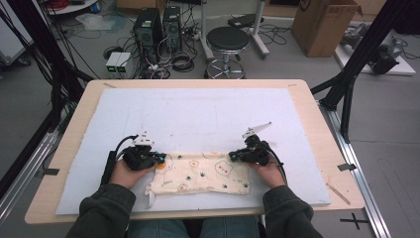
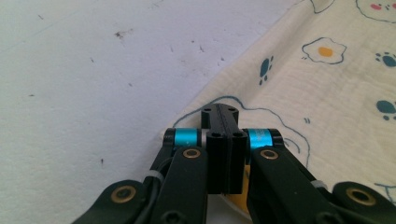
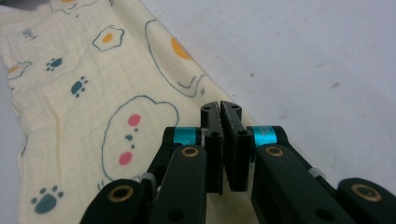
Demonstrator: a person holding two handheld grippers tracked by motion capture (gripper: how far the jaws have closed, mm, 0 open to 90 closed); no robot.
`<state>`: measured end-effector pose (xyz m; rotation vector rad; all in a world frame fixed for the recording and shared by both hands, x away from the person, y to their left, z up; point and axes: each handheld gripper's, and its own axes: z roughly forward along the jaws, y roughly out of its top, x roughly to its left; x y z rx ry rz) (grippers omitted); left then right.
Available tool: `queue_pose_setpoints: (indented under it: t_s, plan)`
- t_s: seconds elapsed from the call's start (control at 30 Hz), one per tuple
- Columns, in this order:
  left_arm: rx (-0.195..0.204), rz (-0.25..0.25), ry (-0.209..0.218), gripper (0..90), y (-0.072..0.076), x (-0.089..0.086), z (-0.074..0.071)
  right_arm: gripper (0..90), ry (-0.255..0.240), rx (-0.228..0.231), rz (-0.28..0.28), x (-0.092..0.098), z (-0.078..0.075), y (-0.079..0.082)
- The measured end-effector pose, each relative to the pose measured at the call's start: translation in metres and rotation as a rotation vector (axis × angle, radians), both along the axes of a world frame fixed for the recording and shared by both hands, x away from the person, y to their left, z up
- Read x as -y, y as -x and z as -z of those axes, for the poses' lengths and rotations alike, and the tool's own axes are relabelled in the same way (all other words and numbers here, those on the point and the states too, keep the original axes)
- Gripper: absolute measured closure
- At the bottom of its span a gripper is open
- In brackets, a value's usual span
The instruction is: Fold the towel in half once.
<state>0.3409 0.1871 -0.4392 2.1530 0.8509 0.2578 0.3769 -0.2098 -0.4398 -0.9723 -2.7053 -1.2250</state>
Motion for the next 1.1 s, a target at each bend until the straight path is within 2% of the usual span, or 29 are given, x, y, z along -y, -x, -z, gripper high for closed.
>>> queue_pose_setpoints:
  t_s: [0.03, 0.1, 0.17, 0.27, 0.37, 0.43, 0.5, 0.57, 0.63, 0.7, 0.77, 0.9, 1.03, 1.1]
  plan:
    - [0.001, -0.002, 0.001, 89.5, 0.0, 0.0, 0.0, 88.1, 0.007, 0.009, 0.003, 0.002, 0.001, 0.0]
    - [0.009, 0.007, -0.006, 89.5, 0.0, 0.001, -0.001, 88.0, -0.01, 0.002, 0.012, 0.006, 0.002, 0.001]
    - [0.022, 0.007, 0.009, 89.5, 0.002, 0.002, -0.003, 88.0, -0.011, 0.004, 0.013, 0.005, 0.001, 0.002]
    - [0.045, 0.01, 0.062, 89.5, 0.004, 0.006, -0.01, 88.0, -0.021, 0.027, -0.006, -0.004, -0.008, 0.005]
    - [0.057, 0.023, 0.078, 89.5, 0.001, 0.013, -0.015, 88.0, -0.028, 0.053, -0.029, -0.016, -0.017, 0.003]
    - [0.064, 0.021, 0.078, 89.5, -0.001, 0.019, -0.014, 88.0, -0.022, 0.056, -0.044, -0.025, -0.021, 0.0]
    - [0.048, 0.016, 0.04, 89.5, -0.005, 0.022, -0.009, 88.0, -0.008, 0.058, -0.052, -0.032, -0.021, -0.004]
    - [0.032, 0.007, 0.016, 89.5, -0.008, 0.021, -0.004, 88.0, 0.003, 0.047, -0.046, -0.036, -0.017, -0.009]
    - [0.019, -0.002, 0.016, 89.5, -0.01, 0.02, -0.001, 88.1, 0.033, 0.043, -0.044, -0.039, -0.012, -0.012]
    - [0.025, -0.007, 0.003, 89.5, -0.01, 0.02, -0.001, 88.0, 0.061, 0.028, -0.047, -0.041, -0.008, -0.014]
    - [0.028, -0.007, -0.006, 89.5, -0.01, 0.02, 0.001, 88.0, 0.074, 0.027, -0.044, -0.04, -0.007, -0.014]
    - [0.022, -0.015, 0.01, 89.5, -0.01, 0.016, 0.002, 88.0, 0.071, 0.024, -0.025, -0.029, -0.006, -0.013]
    - [0.018, -0.033, 0.022, 89.5, -0.009, 0.01, 0.002, 87.7, 0.022, 0.012, 0.014, -0.008, -0.002, -0.011]
    - [0.017, -0.043, 0.023, 89.5, -0.009, 0.007, 0.003, 87.6, 0.022, 0.012, 0.03, 0.0, -0.001, -0.008]
